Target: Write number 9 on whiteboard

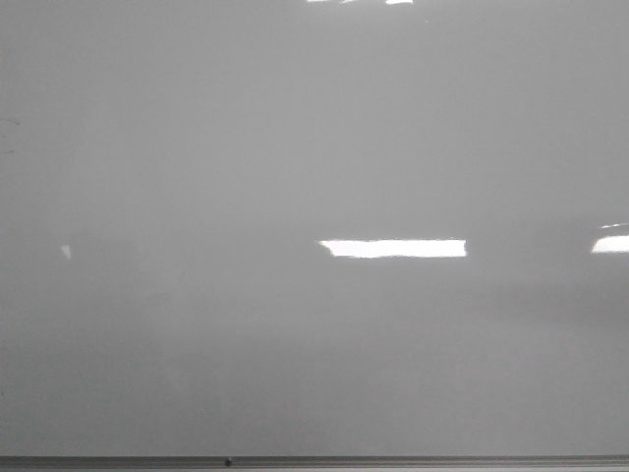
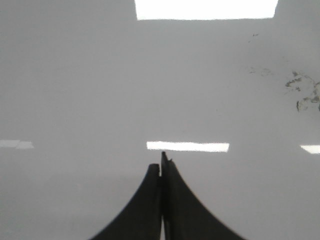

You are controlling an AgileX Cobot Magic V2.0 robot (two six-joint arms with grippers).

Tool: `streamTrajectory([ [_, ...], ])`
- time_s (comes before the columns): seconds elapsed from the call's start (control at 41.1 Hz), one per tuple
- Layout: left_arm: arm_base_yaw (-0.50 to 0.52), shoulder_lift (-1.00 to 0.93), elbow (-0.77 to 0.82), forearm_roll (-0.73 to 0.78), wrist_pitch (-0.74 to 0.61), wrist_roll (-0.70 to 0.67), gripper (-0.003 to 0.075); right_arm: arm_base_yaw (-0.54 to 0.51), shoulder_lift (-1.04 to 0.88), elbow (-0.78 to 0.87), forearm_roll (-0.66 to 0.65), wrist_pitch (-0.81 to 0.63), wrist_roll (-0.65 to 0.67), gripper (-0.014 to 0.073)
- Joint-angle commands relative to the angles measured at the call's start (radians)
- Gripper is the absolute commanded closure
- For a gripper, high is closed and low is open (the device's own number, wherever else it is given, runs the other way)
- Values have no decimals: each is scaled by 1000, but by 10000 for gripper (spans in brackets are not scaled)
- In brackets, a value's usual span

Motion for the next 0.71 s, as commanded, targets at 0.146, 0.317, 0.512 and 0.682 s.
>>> streamTrajectory([
  [0.146, -4, -19, 1, -11, -82, -3, 739, 2, -19, -4, 5, -76, 2, 662],
  [0.317, -4, -19, 1, -11, -82, -3, 739, 2, -19, -4, 5, -76, 2, 662],
  [0.512, -4, -19, 1, -11, -82, -3, 739, 2, -19, -4, 5, -76, 2, 662],
  [0.682, -4, -19, 1, -11, -82, -3, 739, 2, -19, -4, 5, -88, 2, 662],
])
